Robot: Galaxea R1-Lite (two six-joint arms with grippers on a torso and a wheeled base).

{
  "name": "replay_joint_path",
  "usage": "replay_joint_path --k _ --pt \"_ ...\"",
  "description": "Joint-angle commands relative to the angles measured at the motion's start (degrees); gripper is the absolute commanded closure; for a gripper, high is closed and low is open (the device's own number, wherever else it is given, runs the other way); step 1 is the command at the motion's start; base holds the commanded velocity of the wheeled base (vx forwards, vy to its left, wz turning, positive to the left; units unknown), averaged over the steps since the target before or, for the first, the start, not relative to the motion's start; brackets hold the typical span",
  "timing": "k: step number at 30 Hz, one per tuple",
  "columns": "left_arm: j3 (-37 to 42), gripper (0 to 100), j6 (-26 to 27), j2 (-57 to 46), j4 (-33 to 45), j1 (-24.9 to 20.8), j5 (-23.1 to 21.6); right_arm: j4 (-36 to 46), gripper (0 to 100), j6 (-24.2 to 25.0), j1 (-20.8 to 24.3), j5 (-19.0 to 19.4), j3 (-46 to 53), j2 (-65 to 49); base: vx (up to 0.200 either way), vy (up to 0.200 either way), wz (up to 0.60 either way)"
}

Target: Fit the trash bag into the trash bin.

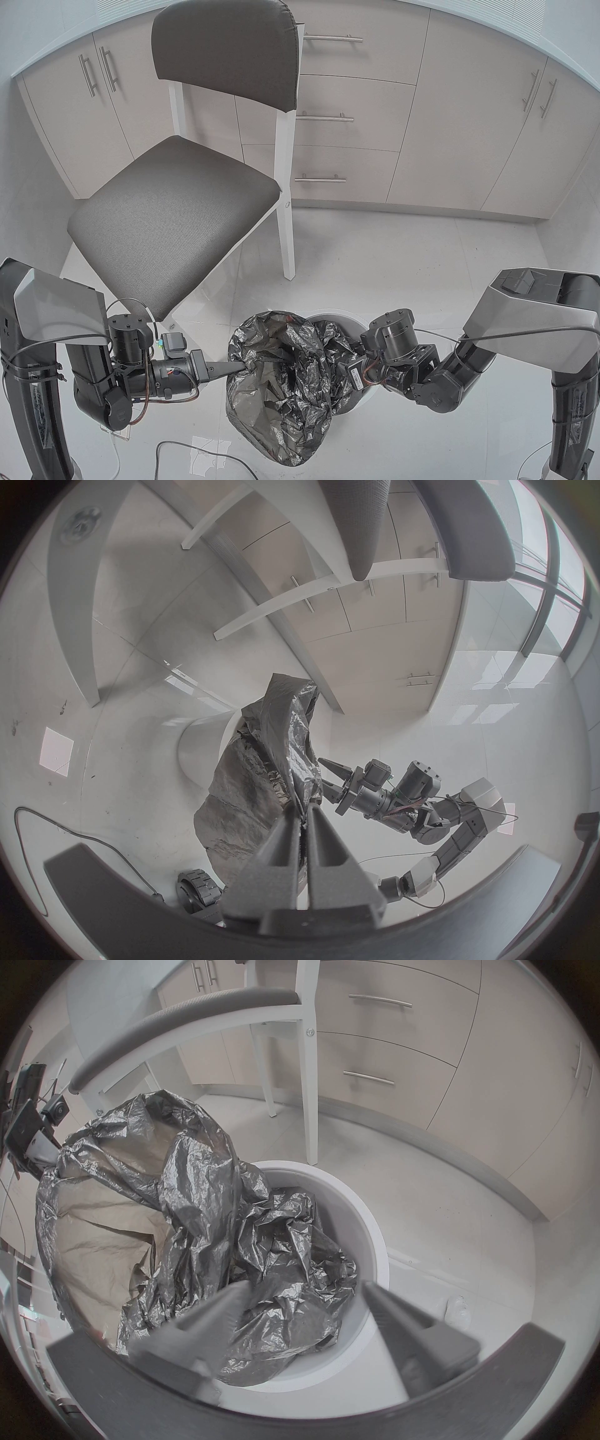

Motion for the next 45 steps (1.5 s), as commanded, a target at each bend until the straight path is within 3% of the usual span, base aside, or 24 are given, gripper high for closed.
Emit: replay_joint_path --k 1,13,23,29,37,45 --pt "0.0 100 0.0 0.1 0.0 -0.1 0.0 -0.2 100 0.1 0.2 0.2 0.7 -0.2 0.000 0.000 0.00" --pt "0.0 100 0.0 0.2 0.0 -0.1 0.0 -0.2 100 0.0 1.0 0.4 -1.2 3.5 0.000 0.000 0.00" --pt "0.0 100 0.0 0.2 0.0 -0.1 0.0 0.0 100 -1.8 0.5 0.7 -9.1 12.1 0.000 0.000 0.00" --pt "0.0 100 0.0 0.3 0.0 -0.1 0.0 2.4 100 -2.5 -0.1 4.3 -12.4 12.8 0.000 0.000 0.00" --pt "0.0 100 0.0 0.2 0.0 -0.1 0.0 16.8 100 -2.4 -3.8 10.7 -18.1 12.3 0.000 0.000 0.00" --pt "0.0 100 0.0 0.3 0.0 -0.1 0.0 16.8 100 -2.5 -3.7 10.8 -17.7 11.4 0.000 0.000 0.00"
